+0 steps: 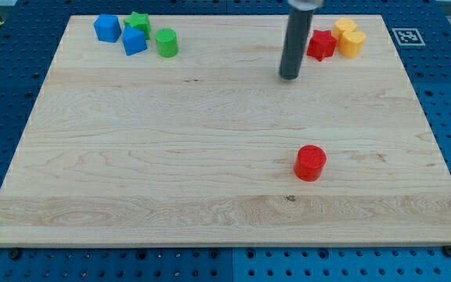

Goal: Push the red circle into the yellow blocks

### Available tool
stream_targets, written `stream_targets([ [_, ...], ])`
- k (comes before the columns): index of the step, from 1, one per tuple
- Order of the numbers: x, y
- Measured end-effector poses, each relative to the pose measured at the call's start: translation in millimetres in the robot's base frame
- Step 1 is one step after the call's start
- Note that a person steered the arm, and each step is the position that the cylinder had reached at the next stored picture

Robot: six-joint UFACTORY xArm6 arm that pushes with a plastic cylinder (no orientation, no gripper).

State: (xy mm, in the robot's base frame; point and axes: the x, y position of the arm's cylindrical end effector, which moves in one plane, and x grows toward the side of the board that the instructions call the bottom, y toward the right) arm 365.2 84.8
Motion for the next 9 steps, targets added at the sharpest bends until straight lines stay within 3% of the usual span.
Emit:
stream_targets([
  [3, 203.9, -29.1],
  [4, 224.1, -22.1],
  [9, 155.0, 40.7],
])
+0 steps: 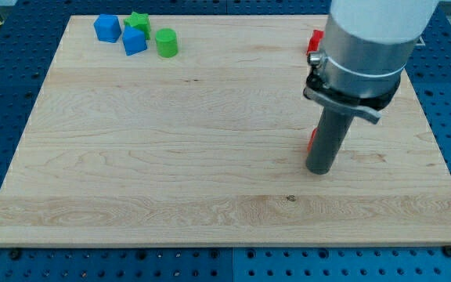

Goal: Push the red circle into the yellow blocks

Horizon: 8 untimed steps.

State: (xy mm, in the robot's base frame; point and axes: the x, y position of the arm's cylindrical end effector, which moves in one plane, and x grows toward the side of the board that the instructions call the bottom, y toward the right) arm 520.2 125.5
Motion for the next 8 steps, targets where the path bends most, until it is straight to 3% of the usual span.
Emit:
stream_targets([
  [8, -184.7, 74.9],
])
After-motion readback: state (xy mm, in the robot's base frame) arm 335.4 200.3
